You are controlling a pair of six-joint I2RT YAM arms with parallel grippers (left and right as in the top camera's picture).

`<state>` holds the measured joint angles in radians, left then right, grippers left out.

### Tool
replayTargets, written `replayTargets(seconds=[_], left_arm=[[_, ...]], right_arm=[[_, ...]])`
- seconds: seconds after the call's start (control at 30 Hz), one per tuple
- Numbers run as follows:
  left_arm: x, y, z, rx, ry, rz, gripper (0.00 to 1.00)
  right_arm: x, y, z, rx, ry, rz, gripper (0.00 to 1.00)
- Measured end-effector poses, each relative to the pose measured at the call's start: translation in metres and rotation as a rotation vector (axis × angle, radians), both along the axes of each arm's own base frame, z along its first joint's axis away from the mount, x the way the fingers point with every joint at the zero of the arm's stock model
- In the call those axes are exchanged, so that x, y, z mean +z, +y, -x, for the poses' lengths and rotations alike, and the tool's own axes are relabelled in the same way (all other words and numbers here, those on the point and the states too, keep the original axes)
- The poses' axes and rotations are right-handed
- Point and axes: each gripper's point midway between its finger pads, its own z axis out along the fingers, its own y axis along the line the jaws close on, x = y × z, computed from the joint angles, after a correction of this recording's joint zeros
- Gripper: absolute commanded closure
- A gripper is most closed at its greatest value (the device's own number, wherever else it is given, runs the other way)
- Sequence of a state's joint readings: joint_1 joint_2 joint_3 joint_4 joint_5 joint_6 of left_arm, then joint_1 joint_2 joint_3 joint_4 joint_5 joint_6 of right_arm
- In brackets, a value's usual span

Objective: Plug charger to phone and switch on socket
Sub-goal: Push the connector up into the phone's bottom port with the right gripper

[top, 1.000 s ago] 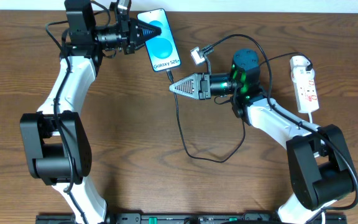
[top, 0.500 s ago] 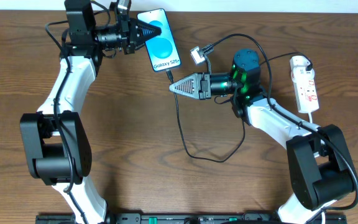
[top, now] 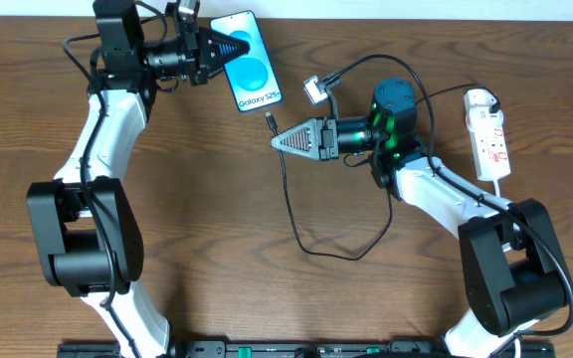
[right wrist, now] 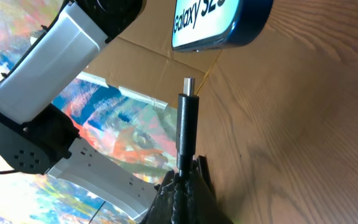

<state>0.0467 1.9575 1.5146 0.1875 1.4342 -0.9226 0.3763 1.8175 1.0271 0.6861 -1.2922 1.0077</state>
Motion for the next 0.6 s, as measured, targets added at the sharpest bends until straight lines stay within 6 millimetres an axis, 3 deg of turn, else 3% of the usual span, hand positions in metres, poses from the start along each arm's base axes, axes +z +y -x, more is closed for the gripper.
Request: replayTargets(seconds=[0.6], left_arm=[[0.0, -0.013, 0.004, -0.028, -0.003, -0.001, 0.93]], right_arm=[[0.0, 0.0, -0.003, -0.017, -0.001, 0.002, 0.99]])
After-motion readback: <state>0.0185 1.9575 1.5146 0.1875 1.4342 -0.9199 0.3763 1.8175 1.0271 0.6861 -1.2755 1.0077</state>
